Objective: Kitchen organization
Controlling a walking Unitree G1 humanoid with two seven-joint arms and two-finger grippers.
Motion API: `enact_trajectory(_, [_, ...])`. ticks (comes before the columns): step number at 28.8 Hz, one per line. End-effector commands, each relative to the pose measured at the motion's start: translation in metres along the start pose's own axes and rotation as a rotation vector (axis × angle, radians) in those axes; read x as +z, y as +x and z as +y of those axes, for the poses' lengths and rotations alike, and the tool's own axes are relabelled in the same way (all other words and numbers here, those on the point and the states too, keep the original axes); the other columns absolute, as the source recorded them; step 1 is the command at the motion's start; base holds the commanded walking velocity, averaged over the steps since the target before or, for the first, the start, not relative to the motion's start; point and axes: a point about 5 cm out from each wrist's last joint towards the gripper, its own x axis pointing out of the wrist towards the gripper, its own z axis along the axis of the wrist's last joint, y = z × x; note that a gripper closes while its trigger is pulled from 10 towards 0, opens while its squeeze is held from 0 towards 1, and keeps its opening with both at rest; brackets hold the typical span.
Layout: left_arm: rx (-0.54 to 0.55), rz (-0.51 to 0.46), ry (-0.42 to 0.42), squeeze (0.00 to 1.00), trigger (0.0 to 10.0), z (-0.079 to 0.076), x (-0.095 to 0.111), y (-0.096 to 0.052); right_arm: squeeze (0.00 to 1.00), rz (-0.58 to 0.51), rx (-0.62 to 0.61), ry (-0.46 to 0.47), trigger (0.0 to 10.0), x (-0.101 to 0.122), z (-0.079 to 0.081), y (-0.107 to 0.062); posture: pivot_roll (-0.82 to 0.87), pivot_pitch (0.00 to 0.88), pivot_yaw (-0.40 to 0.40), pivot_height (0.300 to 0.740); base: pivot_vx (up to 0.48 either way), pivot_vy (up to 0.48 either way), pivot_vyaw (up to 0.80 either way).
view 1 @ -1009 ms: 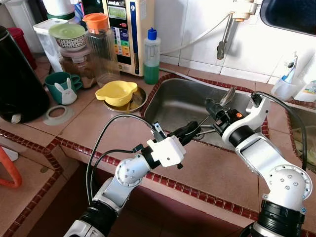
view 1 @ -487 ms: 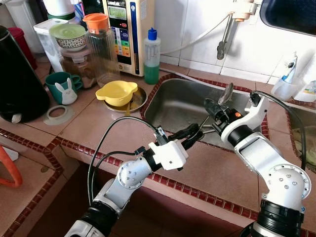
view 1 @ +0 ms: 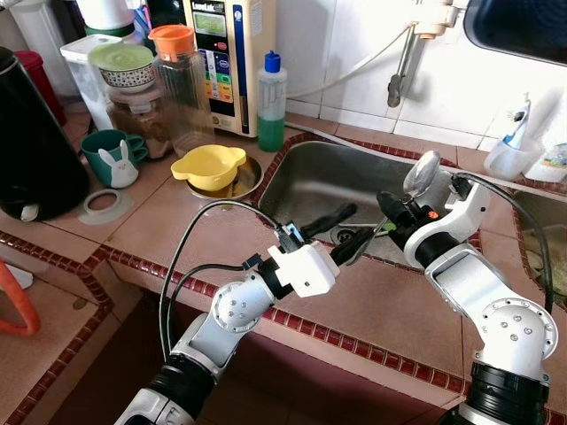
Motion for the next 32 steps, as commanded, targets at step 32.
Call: enact_trajectory(32, [0.271, 0.358, -0.617, 1.00, 10.0, 0.031, -0.031, -0.015, 0.00, 0.130, -0.137, -1.007, 0.0, -0.007, -0.042, 0.088, 0.08, 0.000, -0.015, 0.740, 0.000, 0.000, 0.00])
